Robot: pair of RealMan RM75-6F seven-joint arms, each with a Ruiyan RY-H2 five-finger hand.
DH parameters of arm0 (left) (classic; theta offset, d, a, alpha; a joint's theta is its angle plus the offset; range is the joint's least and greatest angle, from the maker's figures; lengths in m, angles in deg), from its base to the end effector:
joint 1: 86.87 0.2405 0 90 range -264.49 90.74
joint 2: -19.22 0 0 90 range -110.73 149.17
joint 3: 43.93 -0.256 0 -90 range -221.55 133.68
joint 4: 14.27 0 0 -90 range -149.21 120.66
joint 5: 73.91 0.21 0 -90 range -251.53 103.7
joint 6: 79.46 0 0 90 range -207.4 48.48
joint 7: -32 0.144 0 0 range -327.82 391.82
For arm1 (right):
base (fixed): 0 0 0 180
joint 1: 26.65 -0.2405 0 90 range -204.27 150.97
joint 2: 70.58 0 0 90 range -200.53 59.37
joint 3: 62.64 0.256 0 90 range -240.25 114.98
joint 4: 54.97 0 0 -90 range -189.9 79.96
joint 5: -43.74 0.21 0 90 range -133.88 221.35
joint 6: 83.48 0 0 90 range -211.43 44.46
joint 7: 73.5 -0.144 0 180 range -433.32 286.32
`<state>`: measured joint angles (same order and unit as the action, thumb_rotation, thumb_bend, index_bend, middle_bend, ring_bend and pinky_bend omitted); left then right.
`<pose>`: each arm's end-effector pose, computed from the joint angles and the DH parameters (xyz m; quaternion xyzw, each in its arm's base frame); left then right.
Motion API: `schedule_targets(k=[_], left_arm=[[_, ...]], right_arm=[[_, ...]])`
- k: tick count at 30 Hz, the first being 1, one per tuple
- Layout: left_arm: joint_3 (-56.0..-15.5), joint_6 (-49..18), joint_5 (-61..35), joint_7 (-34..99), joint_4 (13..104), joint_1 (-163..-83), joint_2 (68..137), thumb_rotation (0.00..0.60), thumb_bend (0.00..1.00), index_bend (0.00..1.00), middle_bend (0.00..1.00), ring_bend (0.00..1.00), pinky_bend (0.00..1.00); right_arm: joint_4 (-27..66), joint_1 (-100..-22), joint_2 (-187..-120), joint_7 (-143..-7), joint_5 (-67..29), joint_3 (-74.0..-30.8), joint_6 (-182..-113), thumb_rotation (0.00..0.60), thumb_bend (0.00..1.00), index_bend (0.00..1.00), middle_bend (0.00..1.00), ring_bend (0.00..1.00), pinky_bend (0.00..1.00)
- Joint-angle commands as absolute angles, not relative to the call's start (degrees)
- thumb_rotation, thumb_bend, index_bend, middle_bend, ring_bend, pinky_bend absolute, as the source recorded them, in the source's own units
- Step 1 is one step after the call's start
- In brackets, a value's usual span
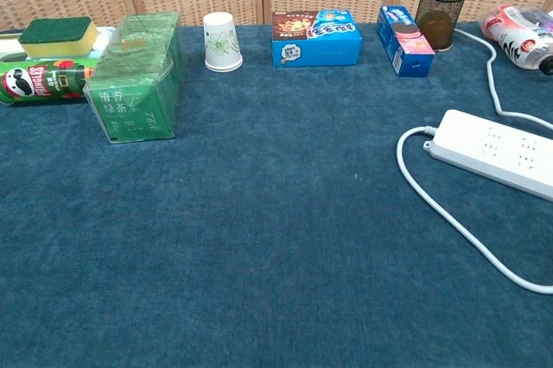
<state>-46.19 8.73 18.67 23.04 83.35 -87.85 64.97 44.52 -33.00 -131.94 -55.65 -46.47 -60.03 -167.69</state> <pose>-0.3077 0.1406 0.2391 -0.6302 -0.3781 -0.3529 0.5790 -0.2758 -0.1848 0.1569 0.6664 -0.2901 0.3374 0.5982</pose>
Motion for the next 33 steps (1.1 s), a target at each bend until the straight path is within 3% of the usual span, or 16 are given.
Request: schedule_targets(k=[1, 8, 12, 15, 18, 20, 23, 25, 29, 33], left_arm=[[-46.1, 8.9, 18.6, 23.2, 83.6, -87.7, 64.7, 0.6, 0.05, 0.0, 0.0, 0.0, 0.0], [-46.1, 9.0, 18.7, 23.3, 83.8, -87.8, 64.5, 0.6, 0.05, 0.0, 0.0, 0.0, 0.0], [-46.1, 9.2, 18.8, 23.6, 83.9, -87.7, 64.6, 0.6, 0.05, 0.0, 0.0, 0.0, 0.0], [-46.1, 9.1, 18.9, 23.6, 83.9, -87.8, 64.5, 0.6, 0.05, 0.0, 0.0, 0.0, 0.0], [-46.1, 8.8, 19.0, 23.5, 83.9, -88.1, 64.6, 0.6, 0.05, 0.0, 0.0, 0.0, 0.0], [-46.1, 8.4, 19.1, 23.5, 84.0, -88.3, 64.6, 0.6, 0.05, 0.0, 0.0, 0.0, 0.0], [-45.9, 8.2, 19.3, 23.8, 84.1, -88.6, 64.4, 0.6, 0.05, 0.0, 0.0, 0.0, 0.0], [-45.8, 8.1, 19.5, 23.8, 84.3, -88.8, 64.3, 0.6, 0.05, 0.0, 0.0, 0.0, 0.0], [-46.0, 7.5, 19.6, 24.0, 84.5, -89.1, 64.3, 0.6, 0.05, 0.0, 0.0, 0.0, 0.0], [-46.1, 7.0, 19.2, 24.0, 84.4, -89.2, 64.3, 0.6, 0.05, 0.0, 0.0, 0.0, 0.0]], right_arm=[[44.4, -33.0, -132.0, -55.6, -46.4, -60.0, -167.7, 0.6, 0.0, 0.05, 0.04, 0.03, 0.0], [44.3, -33.1, -132.0, -55.9, -46.1, -59.8, -167.5, 0.6, 0.0, 0.04, 0.05, 0.04, 0.0], [44.0, -33.3, -132.8, -57.1, -46.7, -59.4, -168.3, 0.6, 0.0, 0.02, 0.15, 0.13, 0.02], [43.3, -33.8, -133.6, -57.6, -47.9, -58.6, -169.6, 0.6, 0.0, 0.02, 0.31, 0.3, 0.11], [42.4, -34.9, -134.6, -58.4, -49.1, -57.4, -170.2, 0.6, 0.02, 0.01, 0.53, 0.57, 0.38], [41.6, -36.2, -135.1, -58.9, -49.5, -56.6, -169.5, 0.6, 0.09, 0.01, 0.71, 0.79, 0.7], [41.3, -38.5, -135.7, -59.2, -49.3, -55.5, -167.1, 0.6, 0.23, 0.0, 0.85, 0.95, 0.95], [41.7, -40.1, -135.8, -58.7, -48.2, -55.0, -164.3, 0.6, 0.39, 0.0, 0.91, 0.99, 1.0], [44.6, -43.4, -135.5, -56.1, -44.8, -54.3, -157.6, 0.6, 0.71, 0.04, 0.98, 1.0, 1.0], [48.3, -47.0, -135.2, -52.3, -38.6, -53.4, -149.9, 0.6, 0.84, 0.15, 1.0, 1.0, 1.0]])
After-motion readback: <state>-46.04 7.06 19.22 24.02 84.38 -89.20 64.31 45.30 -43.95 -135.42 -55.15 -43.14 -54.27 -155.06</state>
